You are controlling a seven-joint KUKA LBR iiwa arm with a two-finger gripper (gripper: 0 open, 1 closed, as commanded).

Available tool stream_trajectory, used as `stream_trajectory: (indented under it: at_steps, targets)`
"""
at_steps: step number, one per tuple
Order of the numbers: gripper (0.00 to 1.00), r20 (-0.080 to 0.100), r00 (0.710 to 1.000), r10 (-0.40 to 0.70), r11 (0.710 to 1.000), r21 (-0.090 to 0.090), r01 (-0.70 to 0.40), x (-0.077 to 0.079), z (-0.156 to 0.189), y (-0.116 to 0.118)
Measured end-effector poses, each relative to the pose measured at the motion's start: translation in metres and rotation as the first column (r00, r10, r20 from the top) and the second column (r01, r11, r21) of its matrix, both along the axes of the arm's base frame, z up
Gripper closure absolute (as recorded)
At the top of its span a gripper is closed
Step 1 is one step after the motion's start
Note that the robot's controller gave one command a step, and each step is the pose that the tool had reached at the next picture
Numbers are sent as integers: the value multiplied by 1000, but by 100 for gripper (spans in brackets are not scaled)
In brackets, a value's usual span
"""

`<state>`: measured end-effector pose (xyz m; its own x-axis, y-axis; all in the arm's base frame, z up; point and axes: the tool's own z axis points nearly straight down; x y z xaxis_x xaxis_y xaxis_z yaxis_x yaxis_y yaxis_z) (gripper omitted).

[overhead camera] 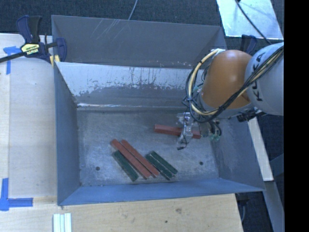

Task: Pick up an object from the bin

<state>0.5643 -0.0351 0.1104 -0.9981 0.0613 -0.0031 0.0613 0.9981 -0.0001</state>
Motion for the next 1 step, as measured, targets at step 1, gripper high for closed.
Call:
stream_trajectory:
  at_steps: [1]
  targets:
    - [100, -3, 1000, -1, 1000, 0, 1, -1, 11, 0]
